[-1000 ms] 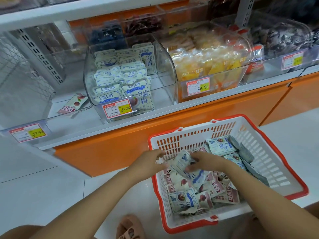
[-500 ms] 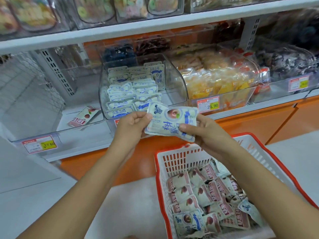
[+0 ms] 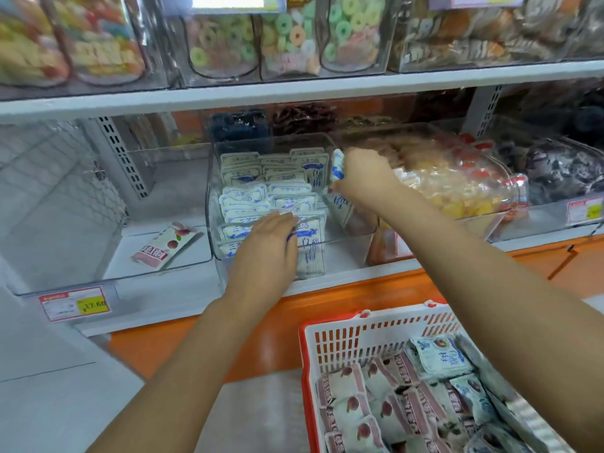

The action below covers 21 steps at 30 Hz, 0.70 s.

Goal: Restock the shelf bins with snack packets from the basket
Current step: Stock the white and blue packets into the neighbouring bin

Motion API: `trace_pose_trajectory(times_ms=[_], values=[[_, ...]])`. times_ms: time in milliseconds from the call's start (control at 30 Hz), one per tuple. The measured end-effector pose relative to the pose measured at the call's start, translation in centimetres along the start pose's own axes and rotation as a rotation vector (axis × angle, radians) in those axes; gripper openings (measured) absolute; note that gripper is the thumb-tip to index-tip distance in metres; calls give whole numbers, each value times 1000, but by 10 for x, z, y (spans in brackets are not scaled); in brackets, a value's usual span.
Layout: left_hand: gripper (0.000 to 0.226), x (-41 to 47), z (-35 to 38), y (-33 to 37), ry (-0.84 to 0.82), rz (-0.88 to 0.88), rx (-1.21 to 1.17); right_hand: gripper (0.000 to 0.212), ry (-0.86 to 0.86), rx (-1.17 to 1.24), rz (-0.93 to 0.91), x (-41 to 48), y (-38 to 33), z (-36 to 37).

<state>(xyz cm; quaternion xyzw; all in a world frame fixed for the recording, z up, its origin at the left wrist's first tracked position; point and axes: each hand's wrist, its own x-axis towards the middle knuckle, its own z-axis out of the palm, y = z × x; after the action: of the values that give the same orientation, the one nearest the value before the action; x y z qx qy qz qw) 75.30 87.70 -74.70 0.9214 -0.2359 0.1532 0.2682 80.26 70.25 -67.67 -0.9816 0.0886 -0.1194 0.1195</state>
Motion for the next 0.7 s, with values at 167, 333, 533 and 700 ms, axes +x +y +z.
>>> trace_pose_trajectory(times_ms=[167,333,533,700], values=[[38,2,-4,-17,-26,44,23,21,-37,-177,-36,45,-19,22],[39,6,-5,-27,-54,56,6,30,-166,-272,-53,91,-25,41],[43,9,-1,-35,-47,75,-44,42,-164,-218,-171,122,-20,61],[42,9,6,-40,-8,74,-81,41,-44,-276,-221,128,-17,71]])
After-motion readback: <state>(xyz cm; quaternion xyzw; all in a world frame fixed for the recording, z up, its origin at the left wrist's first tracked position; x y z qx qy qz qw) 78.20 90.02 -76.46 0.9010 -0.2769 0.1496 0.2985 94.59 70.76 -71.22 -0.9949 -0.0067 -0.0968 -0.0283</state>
